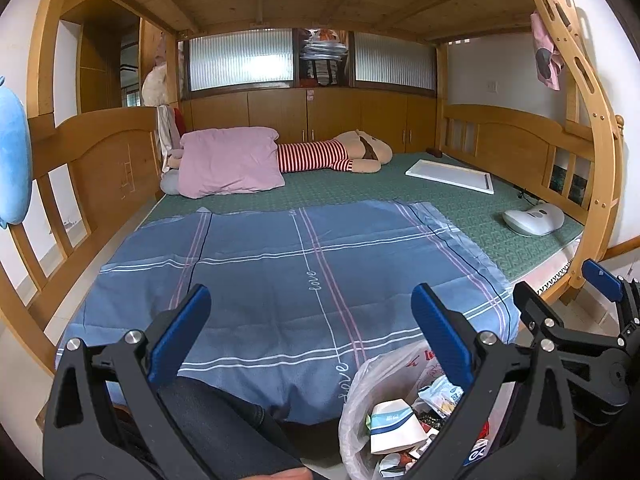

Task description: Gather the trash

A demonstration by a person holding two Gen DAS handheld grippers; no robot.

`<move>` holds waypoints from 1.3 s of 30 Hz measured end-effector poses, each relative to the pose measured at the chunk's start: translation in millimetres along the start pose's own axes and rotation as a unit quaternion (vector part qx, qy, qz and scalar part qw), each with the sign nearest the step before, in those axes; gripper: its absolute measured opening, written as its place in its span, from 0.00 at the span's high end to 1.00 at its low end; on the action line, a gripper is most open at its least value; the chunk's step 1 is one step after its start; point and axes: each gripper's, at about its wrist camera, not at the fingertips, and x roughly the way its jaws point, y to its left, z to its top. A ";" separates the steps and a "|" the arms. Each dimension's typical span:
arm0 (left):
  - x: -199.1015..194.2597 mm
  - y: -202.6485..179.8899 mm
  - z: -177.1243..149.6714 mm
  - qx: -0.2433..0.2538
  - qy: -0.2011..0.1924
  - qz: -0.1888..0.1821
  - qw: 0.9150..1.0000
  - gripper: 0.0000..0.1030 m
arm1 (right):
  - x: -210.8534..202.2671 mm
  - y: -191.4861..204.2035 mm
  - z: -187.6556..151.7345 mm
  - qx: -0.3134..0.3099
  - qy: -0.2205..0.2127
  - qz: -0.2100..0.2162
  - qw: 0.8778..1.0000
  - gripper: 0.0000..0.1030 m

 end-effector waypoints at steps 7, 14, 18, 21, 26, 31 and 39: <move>0.9 -1.2 -1.0 0.000 0.003 -0.002 1.000 0.03 | 1.8 -1.5 -0.7 0.002 0.003 -0.002 1.000 0.03; 1.6 -0.7 -0.5 -0.001 0.004 -0.004 1.000 0.03 | 1.7 -2.8 -0.8 0.004 0.001 -0.004 1.000 0.03; 2.2 -1.1 -1.2 -0.001 0.005 -0.004 1.000 0.03 | 2.3 -2.9 -1.2 0.004 0.002 -0.004 1.000 0.03; 2.6 -1.1 -1.8 -0.002 0.006 -0.005 1.000 0.03 | 2.5 -2.7 -1.6 0.003 0.002 -0.005 1.000 0.03; 3.7 -1.1 -2.9 -0.003 0.007 -0.006 1.000 0.03 | 2.3 -2.7 -1.7 0.003 0.001 -0.006 1.000 0.03; 4.3 -0.2 -3.5 -0.003 0.008 -0.006 1.000 0.03 | 2.4 -2.8 -1.8 0.003 0.001 -0.005 1.000 0.03; 4.8 -0.3 -4.9 -0.003 0.009 -0.007 1.000 0.03 | 2.7 -1.5 -2.1 0.004 0.002 -0.005 1.000 0.03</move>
